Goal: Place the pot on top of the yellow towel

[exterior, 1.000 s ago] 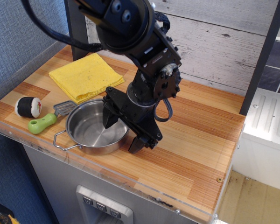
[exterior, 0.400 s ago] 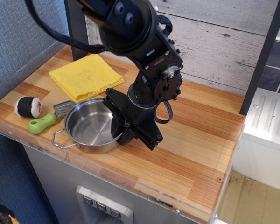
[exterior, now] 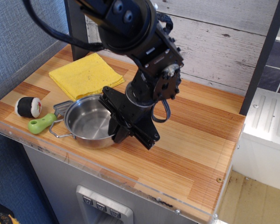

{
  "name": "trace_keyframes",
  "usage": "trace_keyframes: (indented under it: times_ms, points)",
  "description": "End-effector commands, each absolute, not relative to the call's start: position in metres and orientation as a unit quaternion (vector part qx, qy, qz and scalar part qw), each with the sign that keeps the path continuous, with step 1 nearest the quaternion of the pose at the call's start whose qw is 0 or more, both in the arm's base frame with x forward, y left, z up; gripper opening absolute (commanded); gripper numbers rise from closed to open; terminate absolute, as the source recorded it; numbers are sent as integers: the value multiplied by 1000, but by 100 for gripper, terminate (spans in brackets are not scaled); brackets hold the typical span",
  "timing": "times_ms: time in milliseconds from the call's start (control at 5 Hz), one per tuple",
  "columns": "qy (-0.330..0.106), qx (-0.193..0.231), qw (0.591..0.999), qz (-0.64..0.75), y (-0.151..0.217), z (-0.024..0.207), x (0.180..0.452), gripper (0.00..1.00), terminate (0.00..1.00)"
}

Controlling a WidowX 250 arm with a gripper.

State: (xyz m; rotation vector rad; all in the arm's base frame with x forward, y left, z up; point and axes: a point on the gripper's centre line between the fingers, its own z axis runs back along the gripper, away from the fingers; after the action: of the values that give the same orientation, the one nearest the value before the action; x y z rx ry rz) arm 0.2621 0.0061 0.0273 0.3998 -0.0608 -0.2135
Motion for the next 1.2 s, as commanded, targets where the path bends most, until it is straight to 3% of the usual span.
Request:
trace_keyframes:
  times_ms: [0, 600, 1000]
  points:
    - [-71, 202, 971, -105, 5, 59, 271, 0, 0]
    - [-123, 222, 963, -86, 32, 101, 314, 0, 0]
    - [-113, 229, 964, -68, 68, 96, 338, 0, 0]
